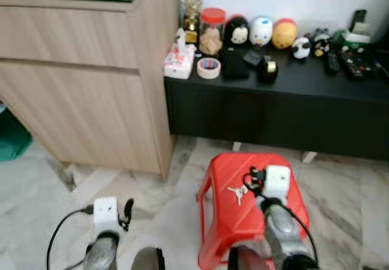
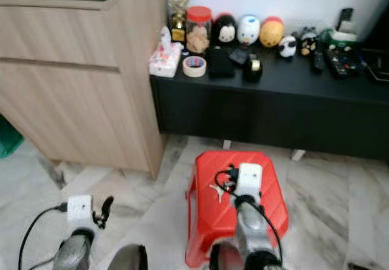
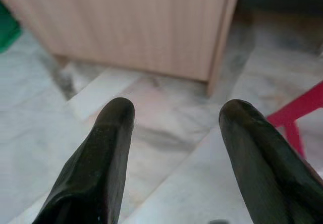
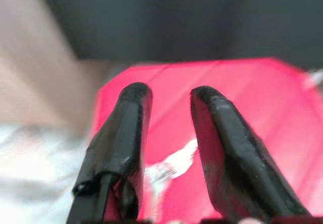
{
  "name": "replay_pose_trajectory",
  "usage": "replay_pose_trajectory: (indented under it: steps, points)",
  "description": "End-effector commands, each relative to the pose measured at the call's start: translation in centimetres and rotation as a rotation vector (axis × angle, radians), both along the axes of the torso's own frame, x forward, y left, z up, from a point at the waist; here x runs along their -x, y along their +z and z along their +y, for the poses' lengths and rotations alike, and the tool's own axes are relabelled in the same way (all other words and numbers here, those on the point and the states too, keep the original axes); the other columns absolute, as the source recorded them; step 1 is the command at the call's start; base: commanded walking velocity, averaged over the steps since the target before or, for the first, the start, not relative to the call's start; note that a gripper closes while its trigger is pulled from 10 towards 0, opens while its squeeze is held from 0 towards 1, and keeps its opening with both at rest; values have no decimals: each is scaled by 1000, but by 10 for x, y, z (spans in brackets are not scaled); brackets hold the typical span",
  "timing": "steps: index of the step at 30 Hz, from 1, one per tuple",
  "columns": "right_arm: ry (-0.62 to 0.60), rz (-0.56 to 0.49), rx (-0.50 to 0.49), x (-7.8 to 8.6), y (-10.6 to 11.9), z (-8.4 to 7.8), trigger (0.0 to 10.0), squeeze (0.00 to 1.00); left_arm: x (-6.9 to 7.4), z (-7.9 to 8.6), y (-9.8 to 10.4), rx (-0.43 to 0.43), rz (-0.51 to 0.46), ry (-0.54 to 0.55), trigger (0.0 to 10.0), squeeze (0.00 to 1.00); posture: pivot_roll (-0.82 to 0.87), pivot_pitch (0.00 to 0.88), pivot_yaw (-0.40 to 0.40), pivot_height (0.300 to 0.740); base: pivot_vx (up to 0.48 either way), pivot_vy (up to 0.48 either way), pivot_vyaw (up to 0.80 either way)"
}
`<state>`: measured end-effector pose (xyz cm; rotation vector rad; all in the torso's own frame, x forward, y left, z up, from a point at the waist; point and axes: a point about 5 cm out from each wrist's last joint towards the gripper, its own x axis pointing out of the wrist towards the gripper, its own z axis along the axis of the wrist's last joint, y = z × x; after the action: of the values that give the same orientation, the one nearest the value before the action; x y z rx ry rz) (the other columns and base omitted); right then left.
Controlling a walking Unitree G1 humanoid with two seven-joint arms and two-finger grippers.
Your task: Hang keys on a hook
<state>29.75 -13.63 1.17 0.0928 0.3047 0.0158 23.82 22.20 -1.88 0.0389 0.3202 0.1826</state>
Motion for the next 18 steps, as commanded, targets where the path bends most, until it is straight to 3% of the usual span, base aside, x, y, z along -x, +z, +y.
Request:
replay_pose_trajectory:
  steps: [1,3,4,5,10,17,18]
  points:
    - [-3,74,-13,2,-8,-5,10000,0,3,-1,-4,12,22,8,10000,0,49,93,-12,621,0,0,0]
    - [3,102,-16,3,-10,-4,10000,0,3,-1,-4,12,23,8,10000,0,49,93,-12,621,0,0,0]
    - [12,170,-18,4,-15,-3,10000,35,4,-1,-5,12,24,9,10000,0,49,98,-12,621,0,0,0]
    - [-1,173,-69,3,-14,-2,10000,1000,5,-2,-5,13,25,9,10000,0,49,99,-13,621,0,0,0]
    - [-38,270,-91,-1,-16,-1,10000,1000,8,-2,-7,12,28,8,10000,0,52,114,-13,621,0,0,0]
    - [-3,256,-93,-9,-9,5,10000,1000,7,-6,-3,18,-11,2,10000,0,68,133,-26,621,0,0,0]
    - [3,254,-91,-11,-7,6,10000,314,5,-7,0,19,-33,0,10000,0,68,142,-29,621,0,0,0]
